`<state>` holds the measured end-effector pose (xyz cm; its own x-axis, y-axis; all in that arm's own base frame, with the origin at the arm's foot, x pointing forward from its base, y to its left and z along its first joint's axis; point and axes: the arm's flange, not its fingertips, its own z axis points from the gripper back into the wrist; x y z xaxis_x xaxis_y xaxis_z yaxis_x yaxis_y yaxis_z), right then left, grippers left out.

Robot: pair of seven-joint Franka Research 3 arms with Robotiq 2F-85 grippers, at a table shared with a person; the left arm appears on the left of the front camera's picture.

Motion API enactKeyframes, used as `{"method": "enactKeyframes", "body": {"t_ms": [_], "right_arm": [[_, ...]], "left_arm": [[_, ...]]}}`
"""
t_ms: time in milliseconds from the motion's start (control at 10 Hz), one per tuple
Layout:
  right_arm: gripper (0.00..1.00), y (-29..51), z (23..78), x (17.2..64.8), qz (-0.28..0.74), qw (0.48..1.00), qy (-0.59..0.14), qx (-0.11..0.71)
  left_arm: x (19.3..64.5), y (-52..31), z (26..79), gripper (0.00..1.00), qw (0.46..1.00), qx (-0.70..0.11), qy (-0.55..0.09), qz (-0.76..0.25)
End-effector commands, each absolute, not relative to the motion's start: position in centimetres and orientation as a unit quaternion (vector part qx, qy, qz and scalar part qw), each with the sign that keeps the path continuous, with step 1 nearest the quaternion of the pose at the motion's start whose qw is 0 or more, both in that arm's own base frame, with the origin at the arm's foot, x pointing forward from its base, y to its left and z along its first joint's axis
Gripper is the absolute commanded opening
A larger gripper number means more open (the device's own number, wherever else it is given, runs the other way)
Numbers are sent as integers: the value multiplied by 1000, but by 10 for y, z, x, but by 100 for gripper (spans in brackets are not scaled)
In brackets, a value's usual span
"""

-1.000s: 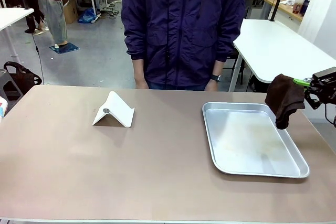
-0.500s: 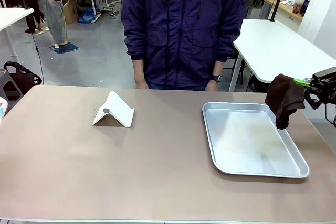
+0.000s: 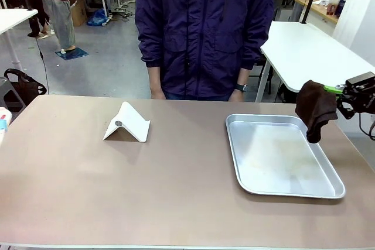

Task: Clean the surface of the table.
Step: Return the Lint Roller and towel to their original positions.

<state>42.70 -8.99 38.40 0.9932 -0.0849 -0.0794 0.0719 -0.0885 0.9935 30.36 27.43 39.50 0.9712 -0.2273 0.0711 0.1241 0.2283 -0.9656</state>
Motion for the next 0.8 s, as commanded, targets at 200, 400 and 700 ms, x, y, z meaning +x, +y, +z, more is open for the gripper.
{"method": "enactKeyframes", "body": {"t_ms": [200, 400, 700], "right_arm": [[7, 38, 438, 444, -32, 719, 11, 694], [7, 99, 444, 449, -19, 739, 14, 674], [7, 189, 437, 442, -9, 782, 10, 623]], "left_arm": [[346, 154, 482, 22, 811, -555, 87, -165], [372, 89, 505, 22, 824, -535, 74, -167], [408, 0, 519, 22, 849, -482, 104, -189]]}}
